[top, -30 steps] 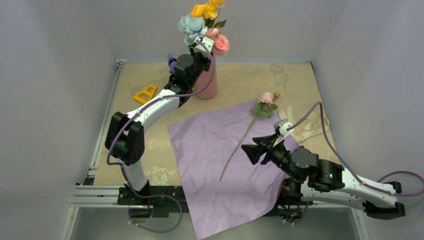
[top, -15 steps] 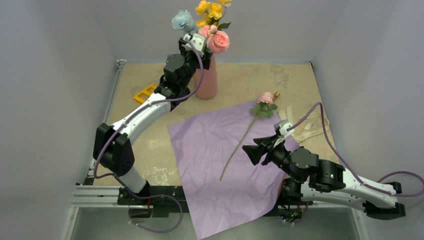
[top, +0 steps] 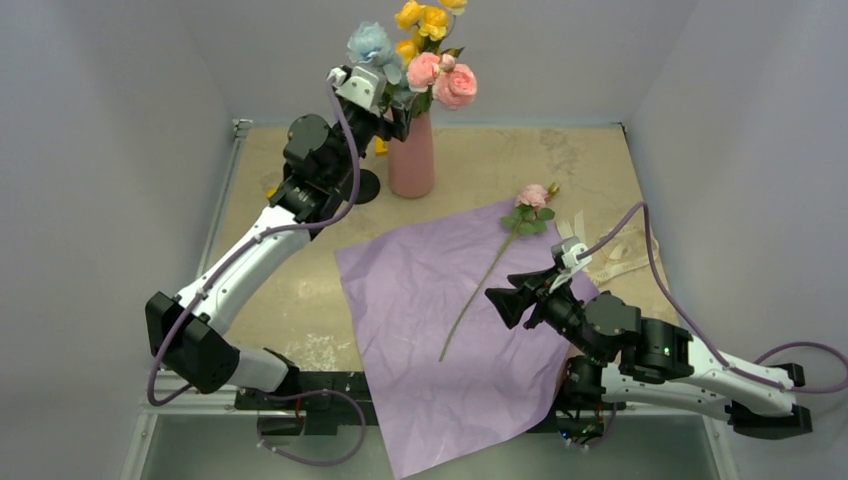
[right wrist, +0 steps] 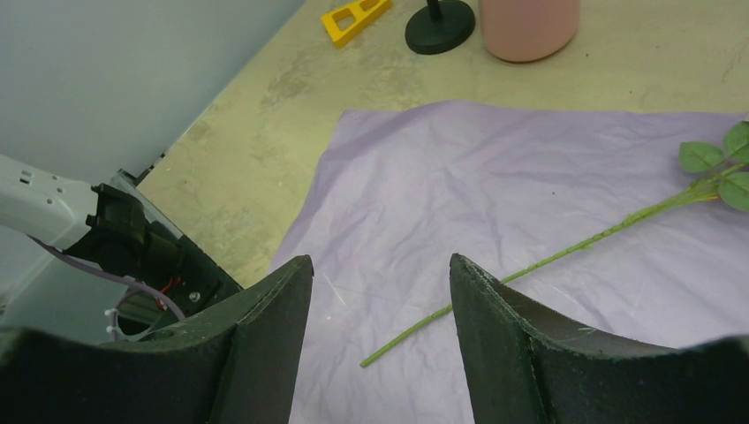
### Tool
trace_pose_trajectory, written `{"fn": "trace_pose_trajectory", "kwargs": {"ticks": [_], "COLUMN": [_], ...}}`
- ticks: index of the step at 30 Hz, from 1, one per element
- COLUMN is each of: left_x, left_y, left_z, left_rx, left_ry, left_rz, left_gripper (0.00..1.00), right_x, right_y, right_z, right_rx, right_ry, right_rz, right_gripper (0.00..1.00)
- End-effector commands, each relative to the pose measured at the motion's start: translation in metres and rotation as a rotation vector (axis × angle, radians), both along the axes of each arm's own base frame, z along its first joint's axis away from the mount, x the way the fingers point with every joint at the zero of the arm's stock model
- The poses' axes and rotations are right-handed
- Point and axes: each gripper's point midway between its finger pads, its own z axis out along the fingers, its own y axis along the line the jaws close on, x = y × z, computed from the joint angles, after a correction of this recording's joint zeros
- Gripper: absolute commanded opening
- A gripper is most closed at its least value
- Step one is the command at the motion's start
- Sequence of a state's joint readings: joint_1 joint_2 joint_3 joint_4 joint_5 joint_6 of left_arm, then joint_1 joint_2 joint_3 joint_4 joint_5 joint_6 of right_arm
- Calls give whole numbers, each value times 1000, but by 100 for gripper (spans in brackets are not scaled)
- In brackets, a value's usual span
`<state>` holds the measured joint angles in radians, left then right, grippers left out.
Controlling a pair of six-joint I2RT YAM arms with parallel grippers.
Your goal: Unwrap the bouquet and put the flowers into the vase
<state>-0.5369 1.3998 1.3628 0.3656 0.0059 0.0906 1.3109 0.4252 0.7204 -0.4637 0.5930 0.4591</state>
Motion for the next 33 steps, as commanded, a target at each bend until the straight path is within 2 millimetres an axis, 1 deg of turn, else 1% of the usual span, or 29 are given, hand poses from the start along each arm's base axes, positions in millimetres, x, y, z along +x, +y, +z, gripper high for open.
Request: {"fn": "trace_pose_trajectory", "kwargs": {"ticks": [1, 3, 5, 7, 9, 11, 13, 18, 19, 21, 23, 25, 27, 28, 29, 30, 33], "left_x": [15, 20, 19, 11, 4, -4, -13, -42, -50, -64, -81, -100, -119, -126, -136, -144, -163], "left_y": [0, 4, 9, 16, 20, 24, 29, 41, 45, 50, 57, 63, 66, 65, 60, 56, 45], "left_z": [-29, -32, -29, -22, -20, -23, -20, 1, 9, 18, 27, 33, 29, 22, 14, 6, -36], "left_rx": [47, 40, 18, -12, -27, -37, -61, -125, -137, -172, -204, -229, -251, -262, -252, -248, -235], "left_ry": [55, 63, 59, 41, 30, 29, 24, -8, -21, -20, -21, -10, 39, 81, 124, 177, 397], "left_rz": [42, 72, 92, 104, 103, 97, 92, 62, 55, 34, 14, -16, -58, -84, -134, -169, -248], "left_gripper": [79, 78, 78, 78, 77, 77, 77, 78, 78, 78, 78, 78, 78, 78, 78, 78, 76], "right_x": [1, 1, 1, 1, 1, 2, 4, 7, 9, 13, 21, 31, 44, 53, 61, 70, 89], "right_y": [-3, -3, -5, -6, -6, -6, -5, -2, -2, -4, -7, -12, -11, -10, -8, -9, -10], "right_z": [19, 18, 17, 16, 16, 15, 14, 15, 15, 15, 11, -2, -21, -34, -44, -56, -84], "right_rx": [67, 67, 61, 55, 54, 45, 41, 33, 30, 22, -8, -83, -123, -121, -100, -76, -48], "right_ry": [1, 5, 9, 10, 8, 1, -2, -5, -3, 8, 38, 88, 172, 230, 282, 324, 424], "right_rz": [-23, -24, -28, -27, -27, -29, -41, -58, -66, -107, -176, -258, -310, -320, -322, -330, -366], "right_gripper": [63, 63, 63, 63, 63, 63, 63, 64, 64, 64, 64, 65, 66, 66, 66, 66, 65]}}
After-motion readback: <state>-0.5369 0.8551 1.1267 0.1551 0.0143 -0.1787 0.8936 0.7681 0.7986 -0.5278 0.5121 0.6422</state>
